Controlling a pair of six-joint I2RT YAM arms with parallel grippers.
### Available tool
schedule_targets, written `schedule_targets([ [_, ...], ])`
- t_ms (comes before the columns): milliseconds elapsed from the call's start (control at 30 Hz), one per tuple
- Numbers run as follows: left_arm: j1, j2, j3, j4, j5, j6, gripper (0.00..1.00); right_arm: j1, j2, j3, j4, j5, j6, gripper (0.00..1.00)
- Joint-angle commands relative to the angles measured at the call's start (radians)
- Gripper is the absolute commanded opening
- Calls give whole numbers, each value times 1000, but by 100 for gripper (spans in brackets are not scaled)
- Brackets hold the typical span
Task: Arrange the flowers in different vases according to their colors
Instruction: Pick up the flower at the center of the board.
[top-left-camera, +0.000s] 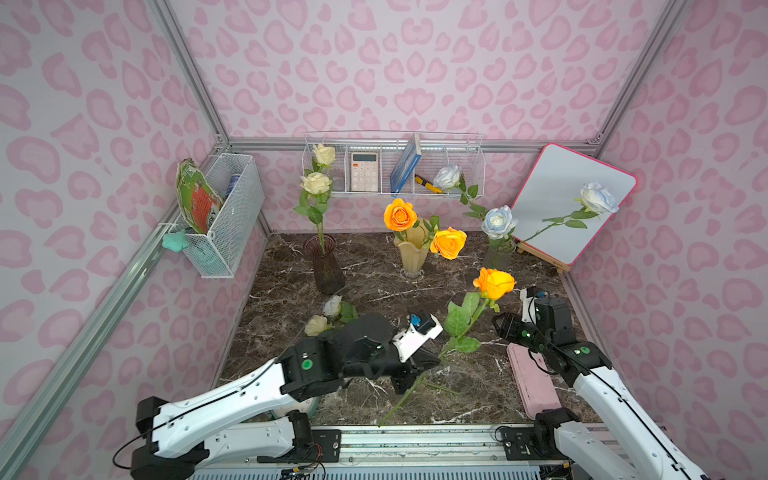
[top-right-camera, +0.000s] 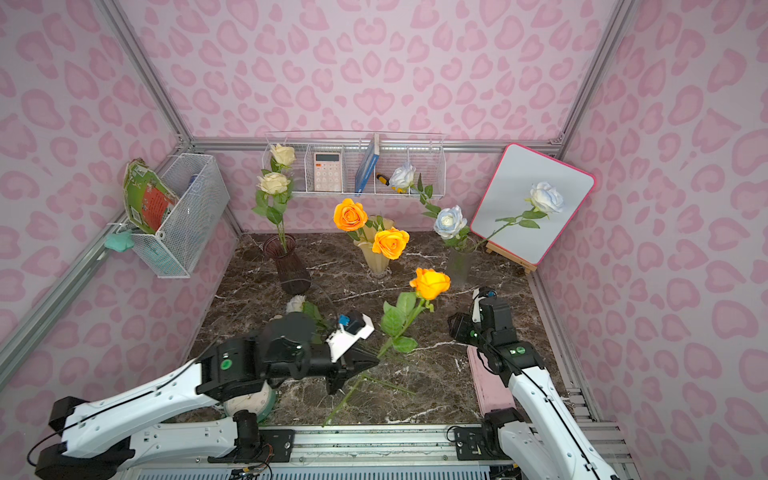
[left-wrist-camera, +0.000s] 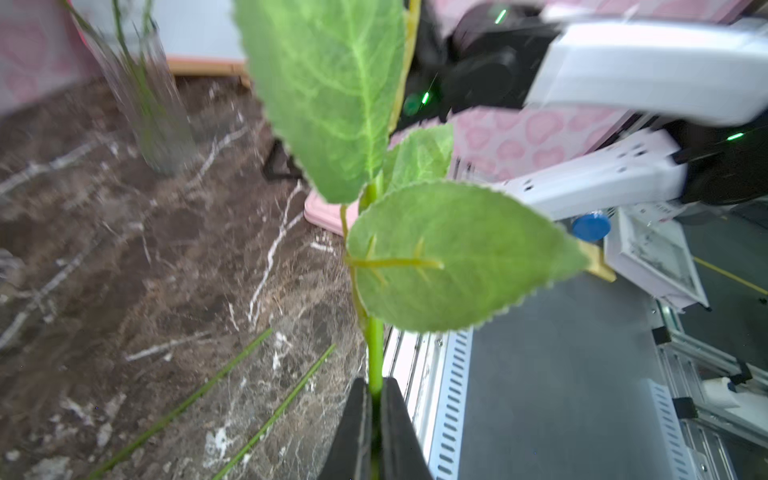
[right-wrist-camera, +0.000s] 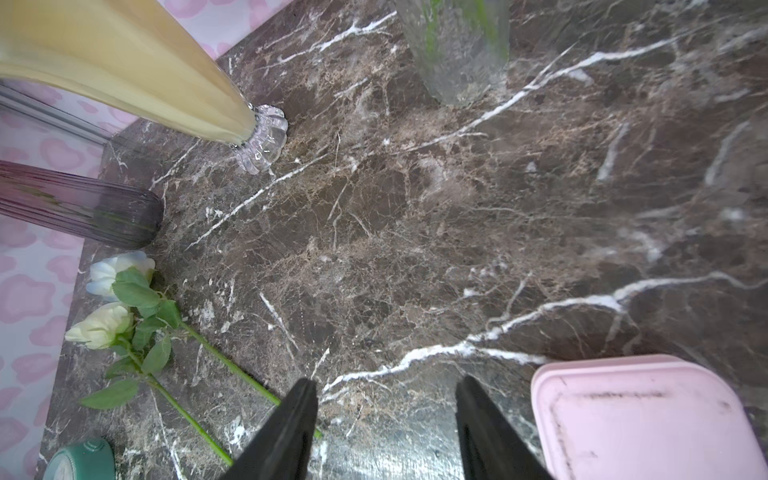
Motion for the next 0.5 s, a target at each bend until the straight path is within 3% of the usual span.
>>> schedule_targets([
  [0,1,-111,47,3,-143,77,0,-1,10,6,24,-15,-15,57],
  [267,1,-185,140,291,-481,336,0,-2,31,21,33,-22,-28,56],
  [467,4,-51,164,673,-568,574,0,-1,50,24,44,-27,-41,56],
])
